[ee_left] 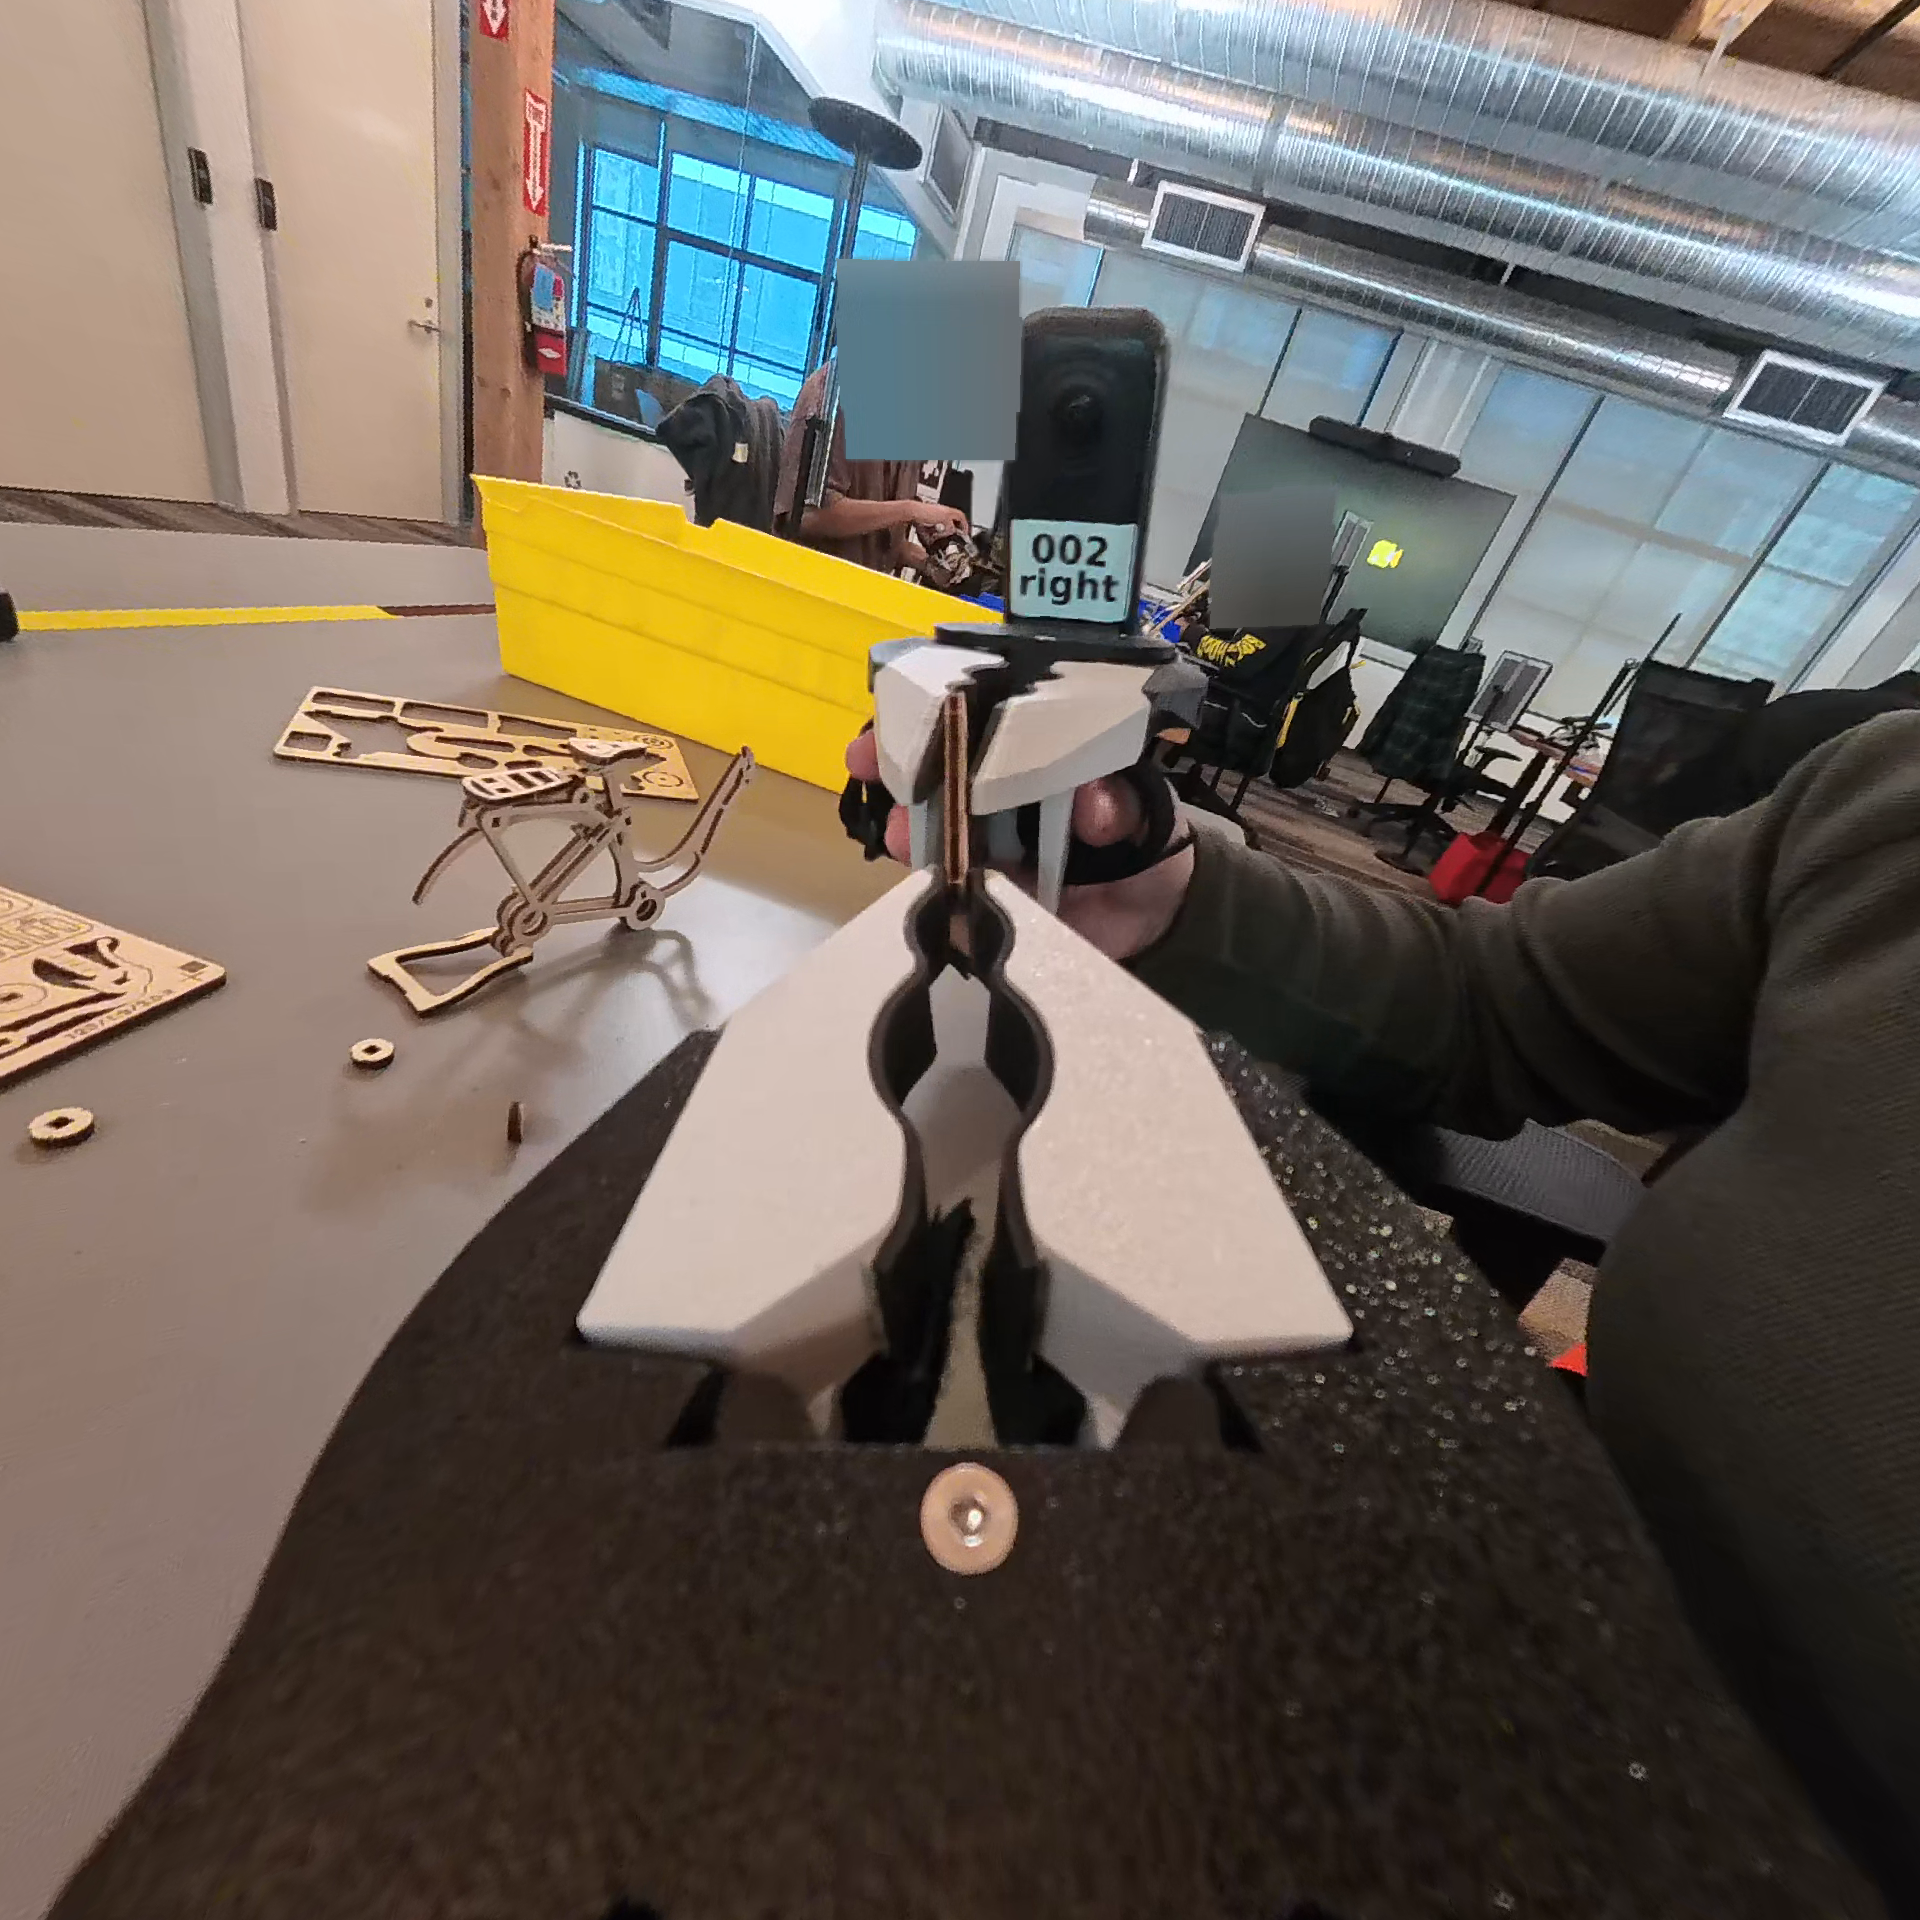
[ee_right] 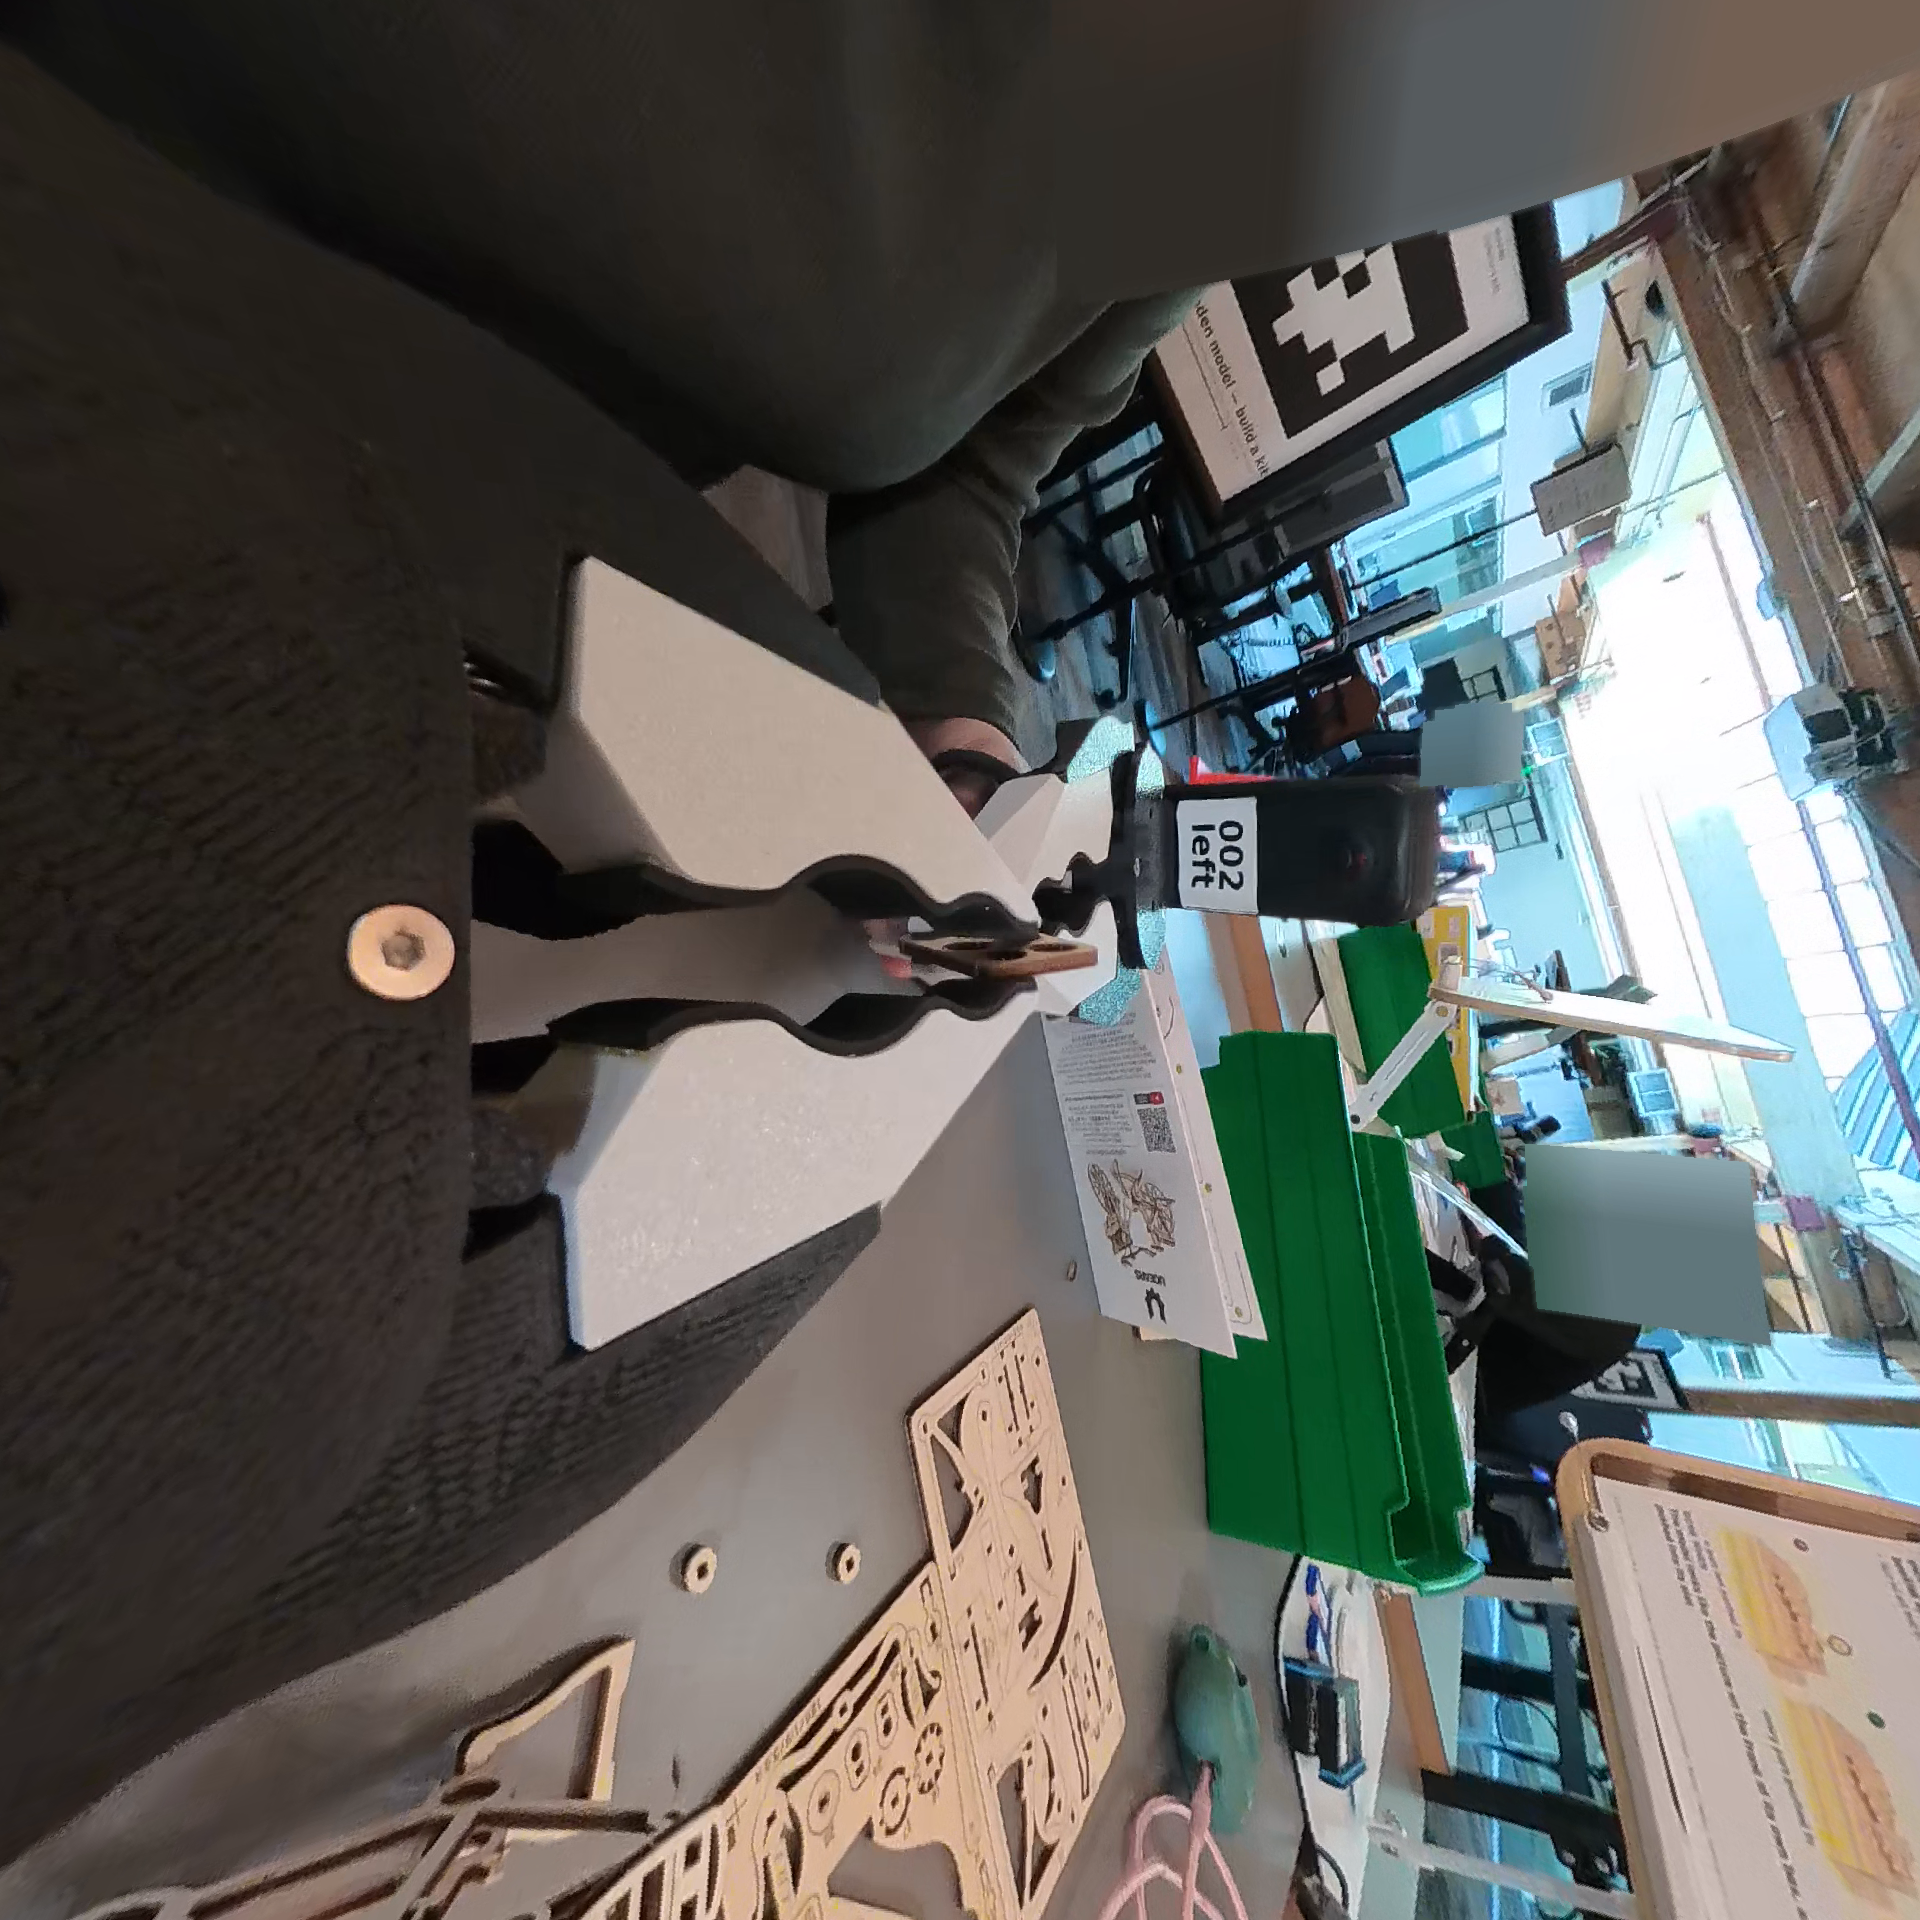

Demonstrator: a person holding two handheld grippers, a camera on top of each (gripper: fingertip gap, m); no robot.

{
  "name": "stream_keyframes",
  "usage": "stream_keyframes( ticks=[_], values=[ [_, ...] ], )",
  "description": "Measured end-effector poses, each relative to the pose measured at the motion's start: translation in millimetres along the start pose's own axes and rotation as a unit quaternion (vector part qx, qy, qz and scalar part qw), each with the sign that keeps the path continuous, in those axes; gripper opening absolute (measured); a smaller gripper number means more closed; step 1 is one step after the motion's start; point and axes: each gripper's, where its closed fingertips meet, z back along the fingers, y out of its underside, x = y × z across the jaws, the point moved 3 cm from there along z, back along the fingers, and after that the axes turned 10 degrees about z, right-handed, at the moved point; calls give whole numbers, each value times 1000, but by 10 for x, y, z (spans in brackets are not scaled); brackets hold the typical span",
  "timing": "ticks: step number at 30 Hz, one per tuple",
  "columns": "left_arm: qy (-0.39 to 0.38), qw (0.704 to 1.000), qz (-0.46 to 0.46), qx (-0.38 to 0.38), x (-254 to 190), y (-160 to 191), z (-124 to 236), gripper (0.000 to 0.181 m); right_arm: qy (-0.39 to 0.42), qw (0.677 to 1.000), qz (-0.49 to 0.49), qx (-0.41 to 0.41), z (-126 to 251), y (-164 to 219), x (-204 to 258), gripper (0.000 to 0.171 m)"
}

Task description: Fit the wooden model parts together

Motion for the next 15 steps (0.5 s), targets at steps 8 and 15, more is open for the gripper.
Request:
stream_keyframes(
  ticks=[8,15],
  values=[
    [-67,995,-69,18,38,44,11,1,32,997,45,61,-3,68,-10,8],
    [-123,984,-124,25,87,57,33,2,71,990,82,86,-31,98,-20,9]
  ],
)
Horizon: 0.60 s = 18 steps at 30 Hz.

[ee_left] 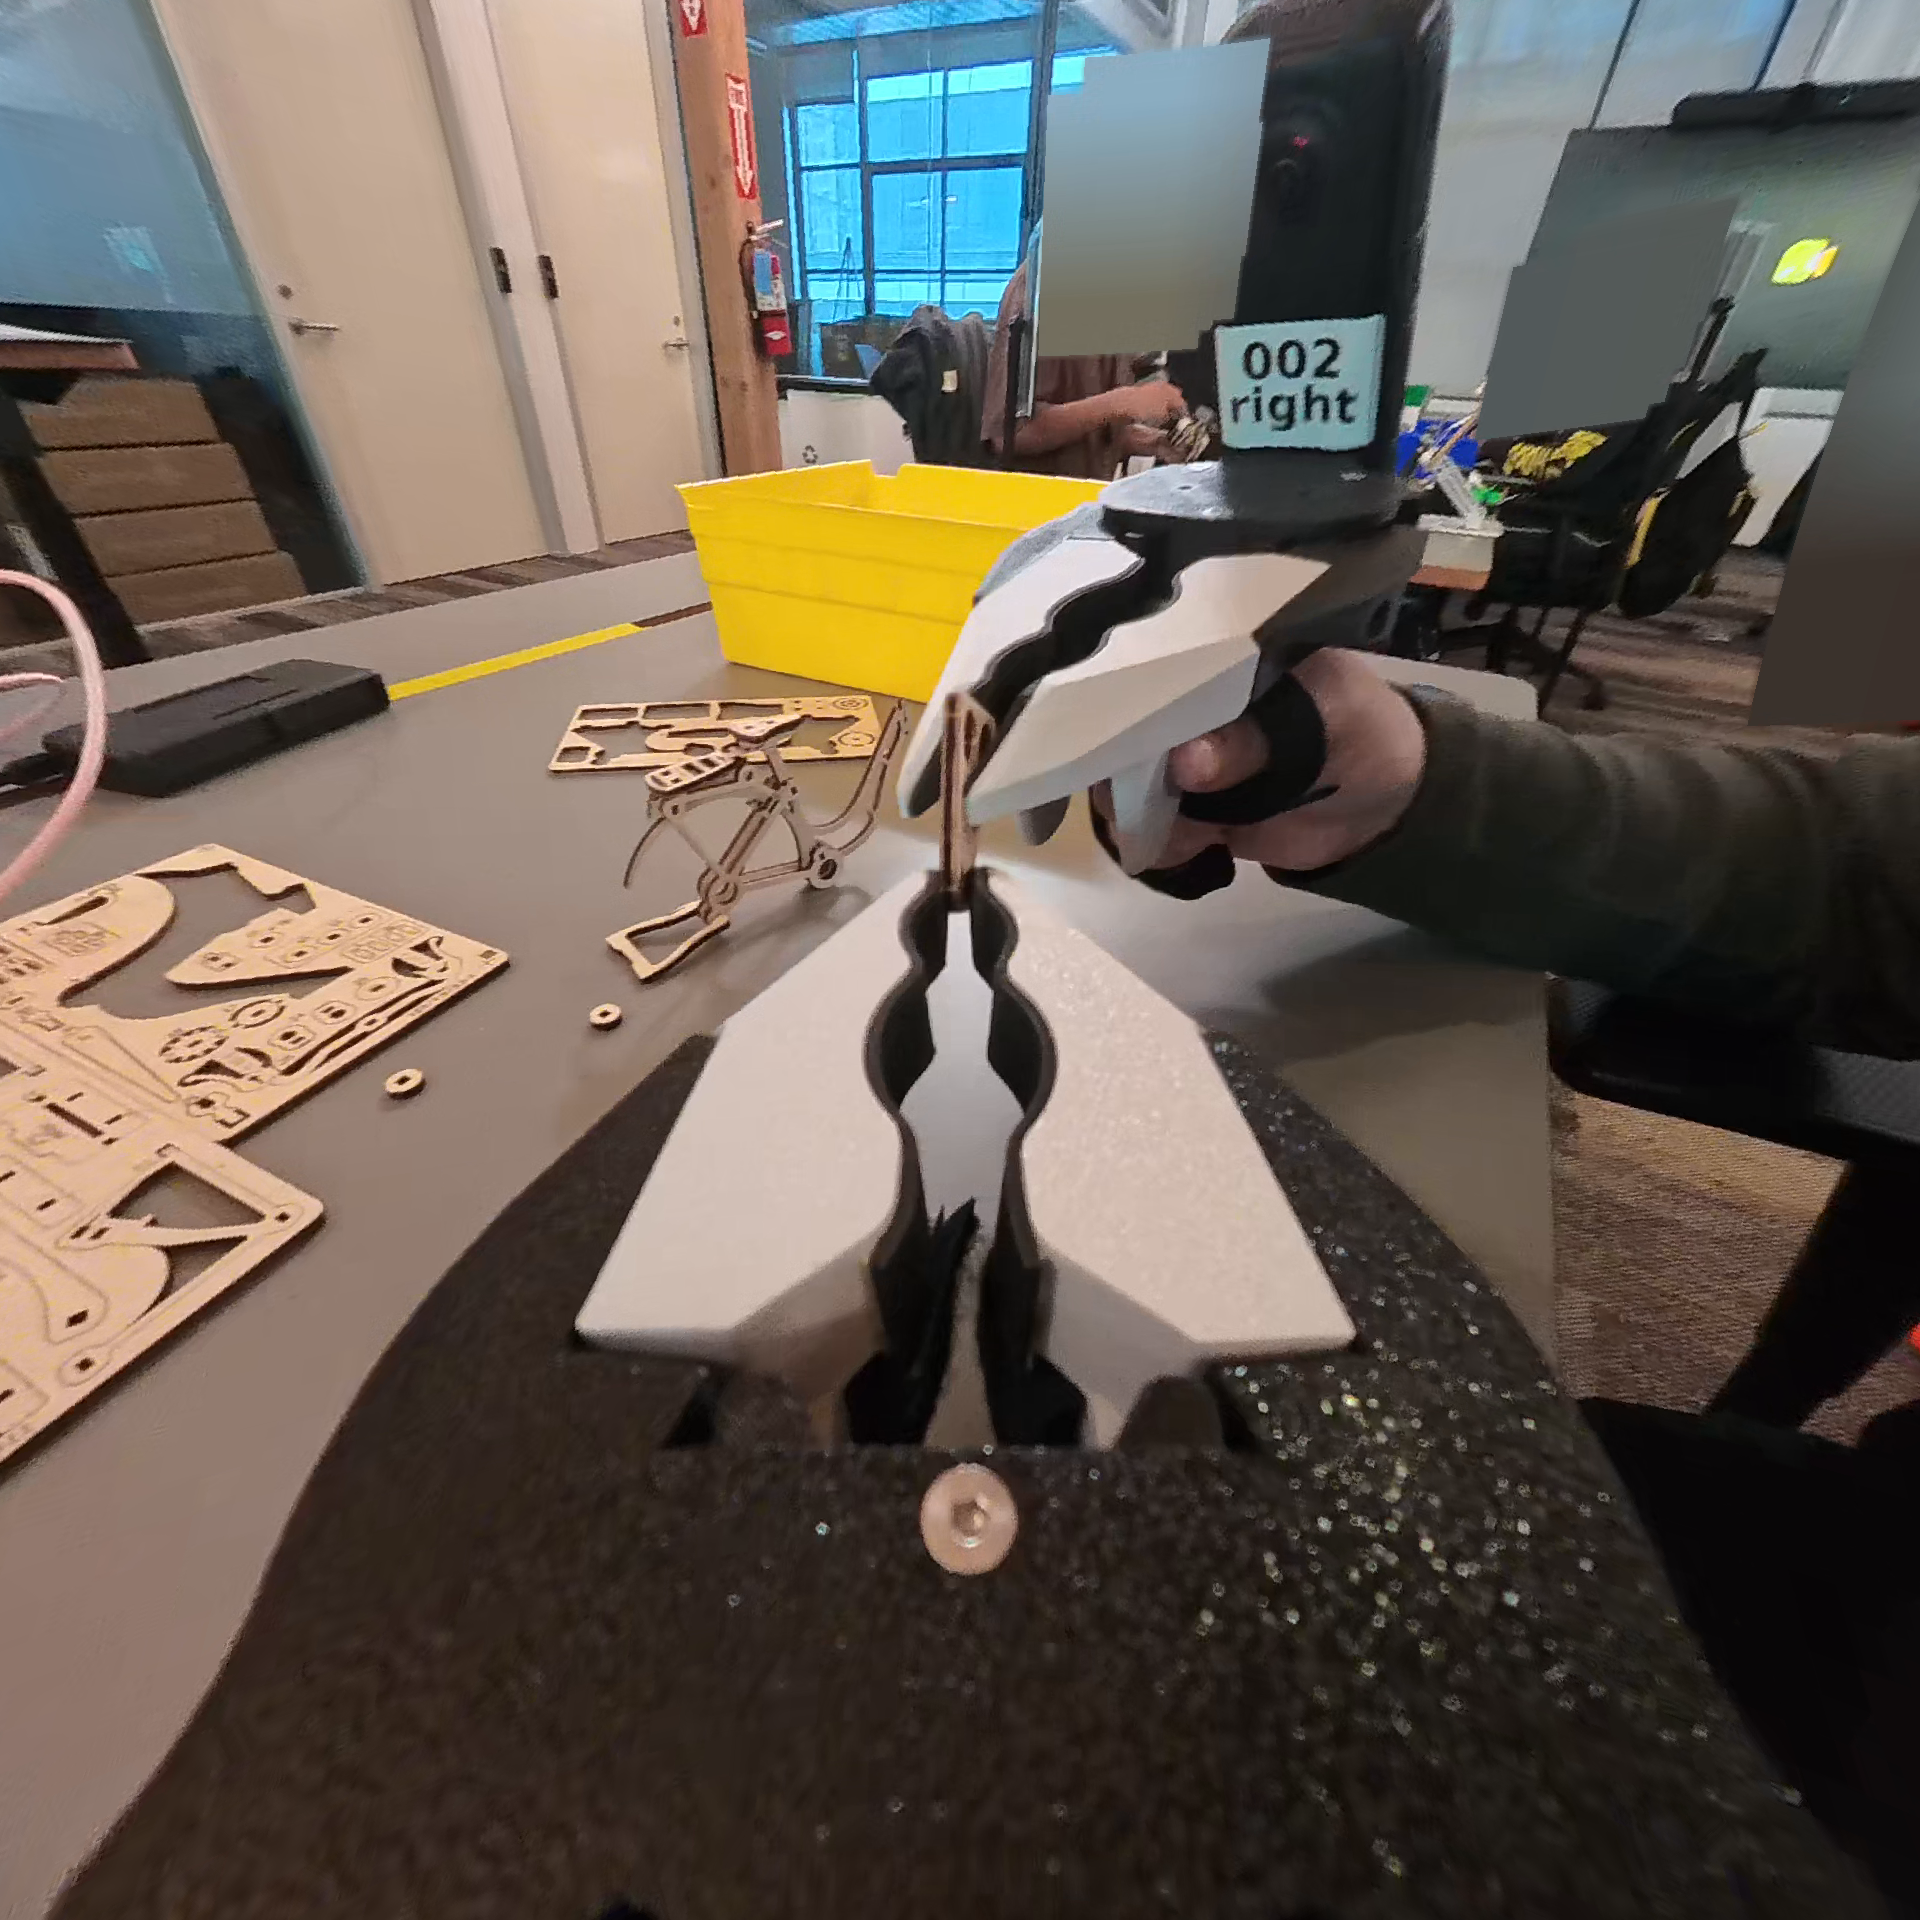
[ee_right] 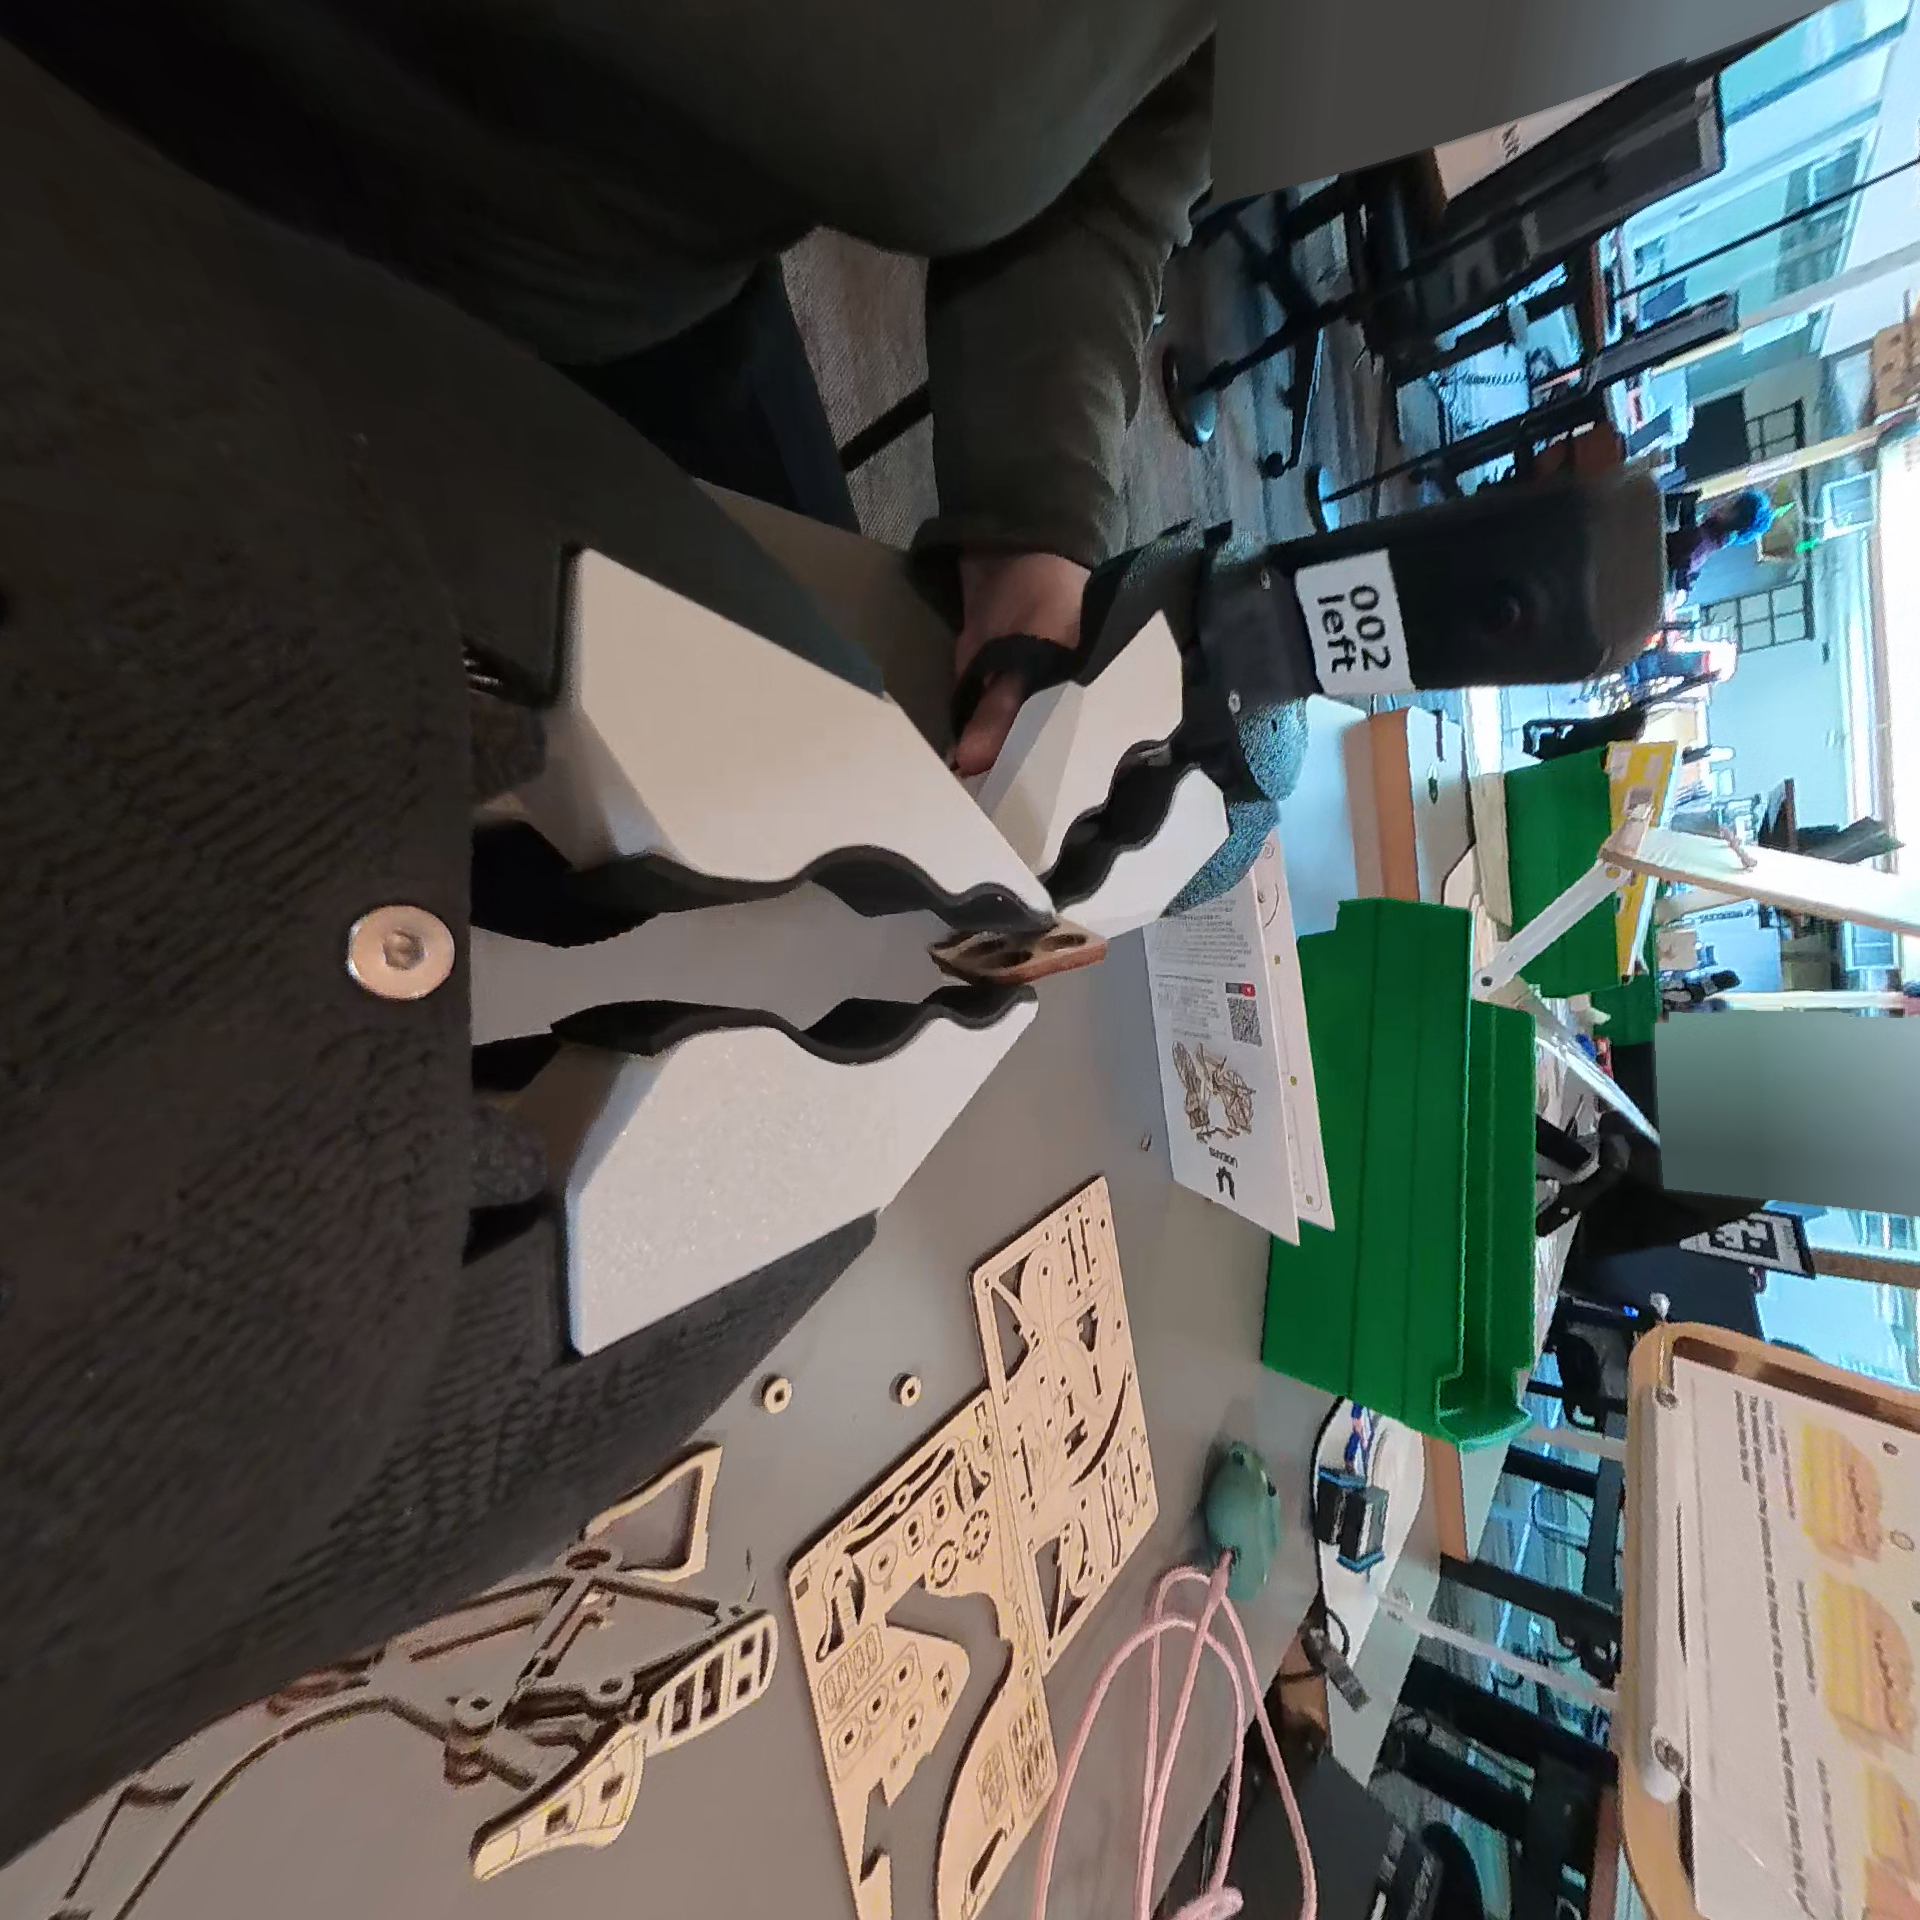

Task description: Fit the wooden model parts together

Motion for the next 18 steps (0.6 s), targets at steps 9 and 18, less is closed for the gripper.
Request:
stream_keyframes(
  ticks=[9,18],
  values=[
    [-39,999,-26,5,58,13,3,3,33,999,8,10,-35,18,-18,9],
    [7,1000,-21,1,-13,2,26,1,-12,1000,17,-7,-9,-10,33,8]
  ],
)
